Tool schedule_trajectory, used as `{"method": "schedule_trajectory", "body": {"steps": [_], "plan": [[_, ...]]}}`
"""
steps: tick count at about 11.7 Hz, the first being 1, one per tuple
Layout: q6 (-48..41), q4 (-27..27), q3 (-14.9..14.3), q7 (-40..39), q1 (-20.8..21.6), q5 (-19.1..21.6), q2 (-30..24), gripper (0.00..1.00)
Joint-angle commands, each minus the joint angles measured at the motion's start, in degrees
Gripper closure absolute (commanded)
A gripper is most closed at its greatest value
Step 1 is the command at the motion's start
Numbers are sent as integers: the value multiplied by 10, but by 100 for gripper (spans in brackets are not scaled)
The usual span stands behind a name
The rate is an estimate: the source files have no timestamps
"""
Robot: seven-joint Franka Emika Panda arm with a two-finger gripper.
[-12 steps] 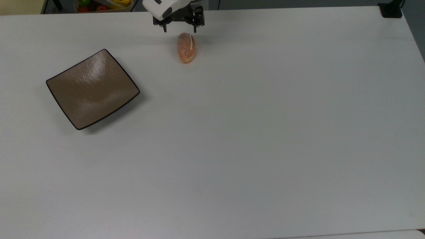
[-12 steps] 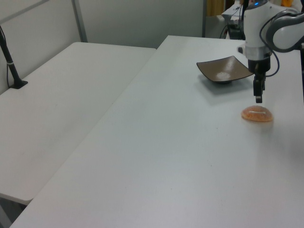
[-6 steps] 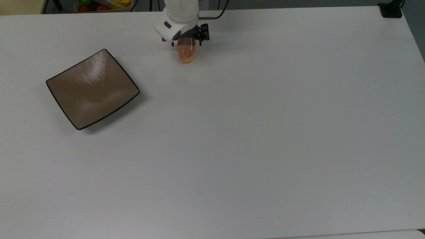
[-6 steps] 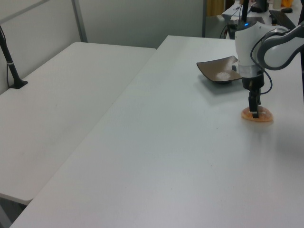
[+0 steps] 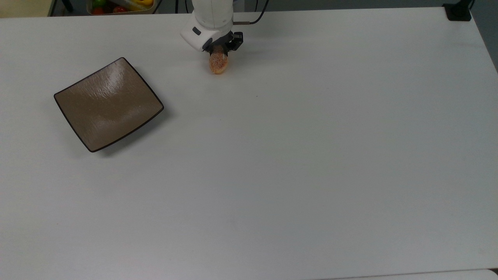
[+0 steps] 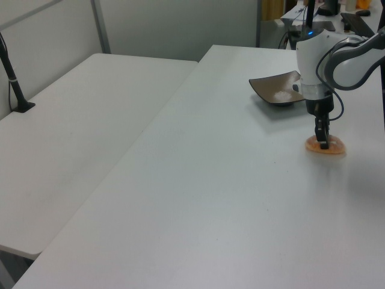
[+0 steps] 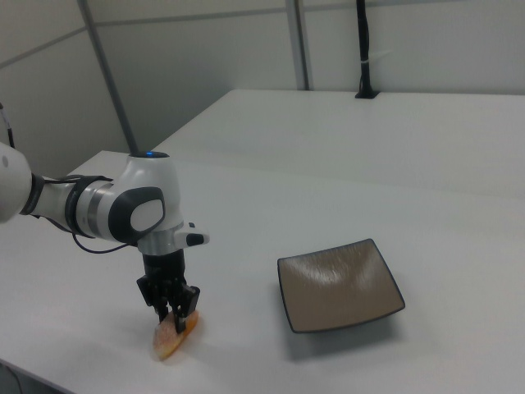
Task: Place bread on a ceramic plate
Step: 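Carry the bread roll over the brown square plate and lower it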
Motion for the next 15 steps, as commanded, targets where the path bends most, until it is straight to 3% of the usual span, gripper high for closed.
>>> {"method": "schedule_trajectory", "body": {"steps": [1, 7, 9, 11, 15], "plan": [[2, 4, -4, -2, 0, -7, -29, 68], [-53, 119, -12, -10, -65, -5, -58, 67], [-48, 151, -40, -20, -78, -6, -52, 67], [-37, 170, -68, -59, -97, -7, -39, 67], [65, 232, -73, -63, -140, -6, 45, 67]]}}
